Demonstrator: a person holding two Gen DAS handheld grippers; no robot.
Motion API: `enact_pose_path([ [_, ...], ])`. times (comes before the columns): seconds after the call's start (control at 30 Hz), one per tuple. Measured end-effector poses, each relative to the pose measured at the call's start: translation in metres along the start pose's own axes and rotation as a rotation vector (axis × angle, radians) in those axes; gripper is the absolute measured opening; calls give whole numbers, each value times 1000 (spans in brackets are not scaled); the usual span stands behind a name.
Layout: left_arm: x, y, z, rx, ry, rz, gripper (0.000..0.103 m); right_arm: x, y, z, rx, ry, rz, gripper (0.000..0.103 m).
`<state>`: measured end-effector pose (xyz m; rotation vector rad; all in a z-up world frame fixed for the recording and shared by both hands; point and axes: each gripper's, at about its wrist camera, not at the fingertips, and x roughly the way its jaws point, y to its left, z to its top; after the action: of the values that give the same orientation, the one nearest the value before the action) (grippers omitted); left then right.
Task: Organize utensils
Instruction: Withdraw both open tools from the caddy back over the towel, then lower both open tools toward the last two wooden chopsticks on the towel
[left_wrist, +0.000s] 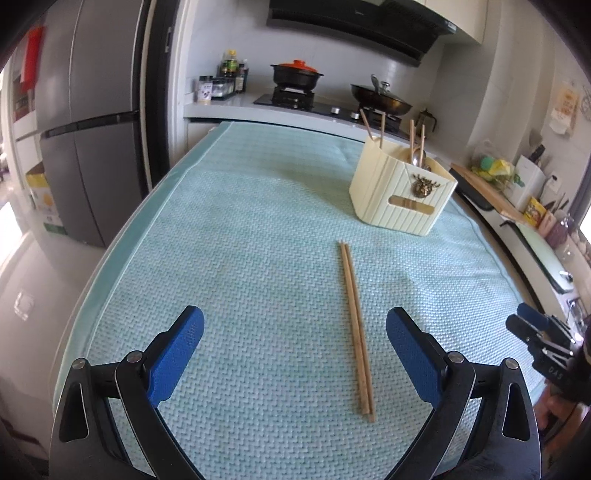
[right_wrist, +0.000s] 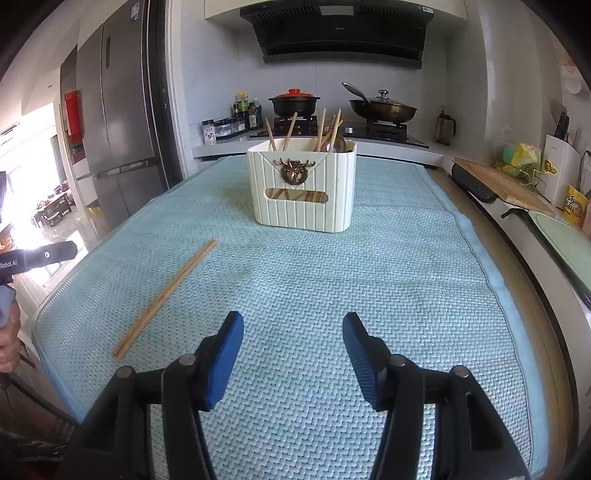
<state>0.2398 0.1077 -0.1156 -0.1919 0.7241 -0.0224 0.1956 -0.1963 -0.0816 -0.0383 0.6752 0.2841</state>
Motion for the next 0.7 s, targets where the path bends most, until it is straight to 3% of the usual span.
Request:
enact_pose_path([
  [0.37, 11, 7, -18, 12, 28, 44, 99, 75, 60, 10, 15, 187, 190, 56],
  [0.4, 10, 9, -19, 12, 25, 50, 99, 81, 66, 14, 17, 192, 203, 55],
  [0.47, 9, 15, -20, -8, 26, 51, 99, 94, 80, 22, 10, 208, 235, 38],
  [0.57, 10, 24, -22, -45, 36, 46, 99, 118, 100, 29, -3, 255, 274, 25],
  [0.7, 11, 28, -27, -47, 45, 59, 99, 140, 115, 29, 12, 291, 288, 24],
])
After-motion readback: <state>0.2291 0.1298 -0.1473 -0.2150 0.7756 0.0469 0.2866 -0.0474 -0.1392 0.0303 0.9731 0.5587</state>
